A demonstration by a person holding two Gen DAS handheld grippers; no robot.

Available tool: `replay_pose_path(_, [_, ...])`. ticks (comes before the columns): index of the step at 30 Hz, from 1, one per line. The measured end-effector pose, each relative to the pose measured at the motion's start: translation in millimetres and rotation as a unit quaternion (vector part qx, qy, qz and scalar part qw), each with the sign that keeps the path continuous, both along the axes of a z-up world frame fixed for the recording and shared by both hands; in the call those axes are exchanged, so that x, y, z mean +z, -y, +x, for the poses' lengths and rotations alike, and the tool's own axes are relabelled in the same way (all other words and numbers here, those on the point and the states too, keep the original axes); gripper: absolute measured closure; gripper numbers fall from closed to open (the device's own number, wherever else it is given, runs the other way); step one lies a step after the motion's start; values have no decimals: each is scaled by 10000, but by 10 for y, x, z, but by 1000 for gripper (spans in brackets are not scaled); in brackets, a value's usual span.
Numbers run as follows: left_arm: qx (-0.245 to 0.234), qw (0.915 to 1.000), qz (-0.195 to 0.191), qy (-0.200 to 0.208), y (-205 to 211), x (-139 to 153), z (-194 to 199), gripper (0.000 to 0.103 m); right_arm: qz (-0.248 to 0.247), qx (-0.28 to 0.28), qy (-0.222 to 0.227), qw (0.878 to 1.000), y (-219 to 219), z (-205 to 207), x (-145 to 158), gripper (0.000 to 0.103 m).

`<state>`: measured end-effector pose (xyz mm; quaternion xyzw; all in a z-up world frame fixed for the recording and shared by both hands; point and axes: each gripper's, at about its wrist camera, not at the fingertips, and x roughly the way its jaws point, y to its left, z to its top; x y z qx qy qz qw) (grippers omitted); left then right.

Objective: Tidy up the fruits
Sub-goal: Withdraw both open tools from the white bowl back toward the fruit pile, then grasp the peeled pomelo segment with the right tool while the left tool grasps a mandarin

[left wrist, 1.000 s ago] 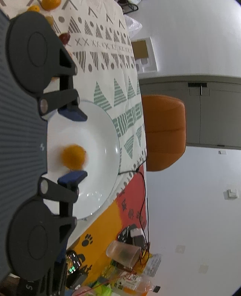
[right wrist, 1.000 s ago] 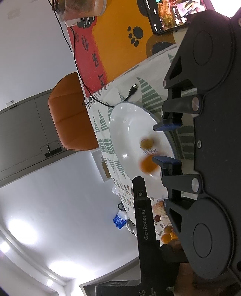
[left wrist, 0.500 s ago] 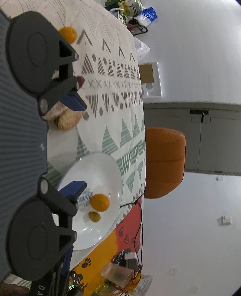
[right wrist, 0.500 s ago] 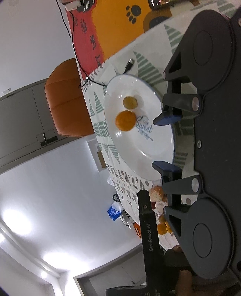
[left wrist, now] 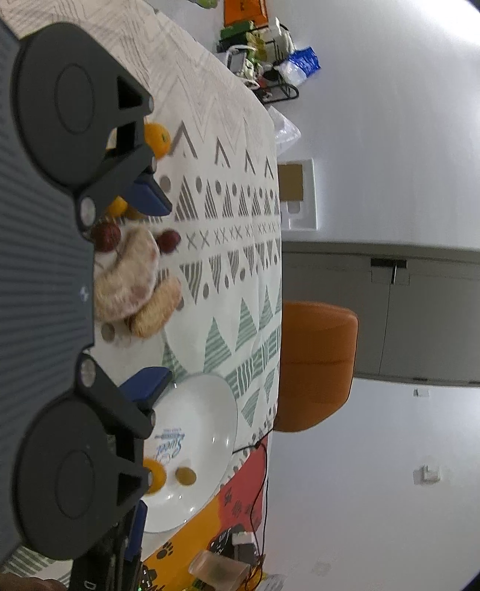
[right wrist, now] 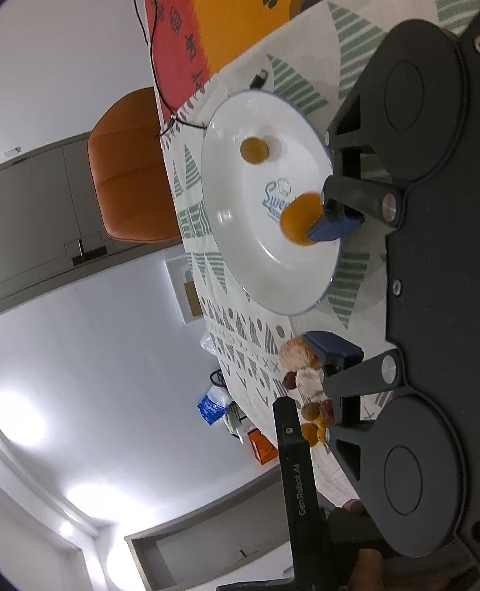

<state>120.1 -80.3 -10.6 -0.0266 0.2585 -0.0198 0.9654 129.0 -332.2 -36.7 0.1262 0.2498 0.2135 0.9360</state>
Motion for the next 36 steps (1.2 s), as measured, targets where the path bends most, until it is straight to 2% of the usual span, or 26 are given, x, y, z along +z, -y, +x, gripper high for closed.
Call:
replay_pose_path(7, [240,9996,-110,-16,-266,-42,-81,15,-102,157,5,9998,-222,11,-5,37])
replay_pose_path(9, [289,9995,-141,-30,-332,-59,-103,15,-140,189,20,9997,-284,16,-4,28])
replay_pose_path(15, [424,9989,-209,-75,-499,-111,-138,15,-224,243,109,9994,-454,4,16,10])
replay_pose_path(19, [487,9983,-280,-128,-609,-164,-160,15,-334,356,159,9987,-576,-2,29,8])
replay_pose_path(25, [535,9976,-406,-148,-742,-230,-172,15,-405,459,131,9980,-720,27,11,8])
replay_pose_path(30, [511,9969,-564,-190,-858,-285,-146,19,-480,576,4,9972,-837,91,-16,26])
replay_pose_path(32, [506,9965,-636,-200,-901,-304,-135,23,-500,649,-36,9966,-886,116,-29,31])
replay_pose_path(36, [507,9960,-688,-262,-960,-339,-85,44,-550,750,-132,9956,-992,167,-60,36])
